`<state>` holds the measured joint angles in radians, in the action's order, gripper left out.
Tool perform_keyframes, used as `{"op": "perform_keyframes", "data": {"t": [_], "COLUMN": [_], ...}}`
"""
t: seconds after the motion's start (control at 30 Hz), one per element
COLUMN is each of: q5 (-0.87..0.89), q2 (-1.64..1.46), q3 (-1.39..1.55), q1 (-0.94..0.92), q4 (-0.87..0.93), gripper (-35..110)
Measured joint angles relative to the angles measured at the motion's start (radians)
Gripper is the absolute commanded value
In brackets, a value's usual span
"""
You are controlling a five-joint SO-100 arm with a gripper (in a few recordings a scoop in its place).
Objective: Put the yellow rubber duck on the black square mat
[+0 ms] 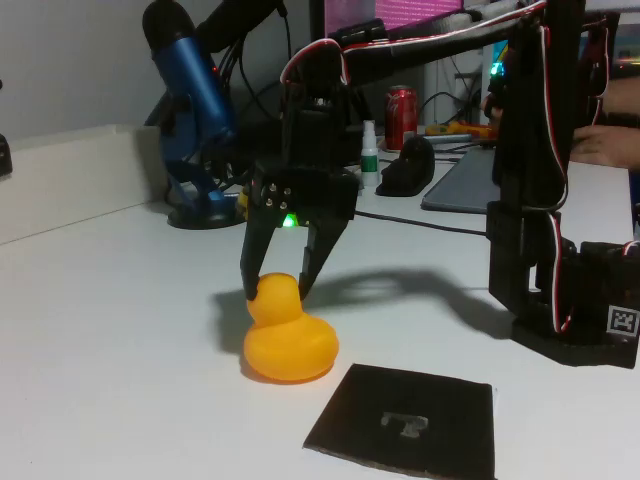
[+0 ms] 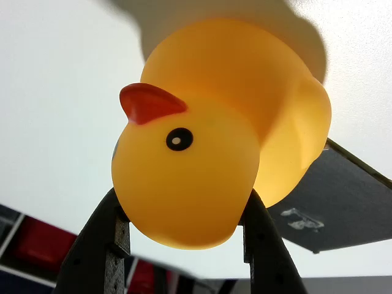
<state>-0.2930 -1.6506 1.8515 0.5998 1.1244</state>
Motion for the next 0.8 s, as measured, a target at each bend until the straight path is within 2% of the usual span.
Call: {"op": "perform_keyframes", "data": {"t": [0.23,0.5,0.8], "q5": [0.003,0.002,0.009], "q2": [-0.028,-0.296,-0.360], "q3": [0.000,0.009,0.009], "q1": [0.008,0.008,0.008], "q4": [0.011,0.012,0.107], "gripper": [11,11,11]}}
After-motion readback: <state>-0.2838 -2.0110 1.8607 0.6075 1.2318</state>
